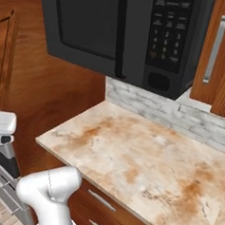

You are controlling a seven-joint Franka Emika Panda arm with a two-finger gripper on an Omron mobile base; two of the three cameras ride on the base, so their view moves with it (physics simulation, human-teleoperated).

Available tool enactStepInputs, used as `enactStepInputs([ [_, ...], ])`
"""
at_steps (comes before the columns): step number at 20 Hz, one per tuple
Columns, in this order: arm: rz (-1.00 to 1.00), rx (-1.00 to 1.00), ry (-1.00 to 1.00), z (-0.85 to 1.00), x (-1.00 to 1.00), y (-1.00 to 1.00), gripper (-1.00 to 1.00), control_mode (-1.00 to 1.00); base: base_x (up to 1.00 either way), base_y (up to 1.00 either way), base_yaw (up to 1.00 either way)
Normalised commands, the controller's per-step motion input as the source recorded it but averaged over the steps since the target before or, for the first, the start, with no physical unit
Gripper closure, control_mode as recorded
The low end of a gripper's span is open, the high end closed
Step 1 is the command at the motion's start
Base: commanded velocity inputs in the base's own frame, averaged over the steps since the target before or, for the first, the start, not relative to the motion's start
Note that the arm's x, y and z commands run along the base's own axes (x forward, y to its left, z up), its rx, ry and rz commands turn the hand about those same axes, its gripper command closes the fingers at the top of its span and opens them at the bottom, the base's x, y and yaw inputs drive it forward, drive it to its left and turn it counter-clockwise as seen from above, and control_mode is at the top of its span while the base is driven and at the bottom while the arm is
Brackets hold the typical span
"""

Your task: Move the cutting board and knife to the sink. Then move spray from the cabinet to the counter.

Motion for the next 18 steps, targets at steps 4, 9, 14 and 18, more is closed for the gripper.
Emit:
enactStepInputs([
  [4,0.0,0.0,0.0,0.0,0.0,0.0,1.0,1.0,0.61,0.86,-0.06],
  [9,0.0,0.0,0.0,0.0,0.0,0.0,1.0,1.0,-0.42,0.0,-0.01],
  [14,0.0,0.0,0.0,0.0,0.0,0.0,1.0,1.0,-0.28,0.51,-0.26],
  [18,0.0,0.0,0.0,0.0,0.0,0.0,1.0,1.0,0.01,0.84,-0.69],
])
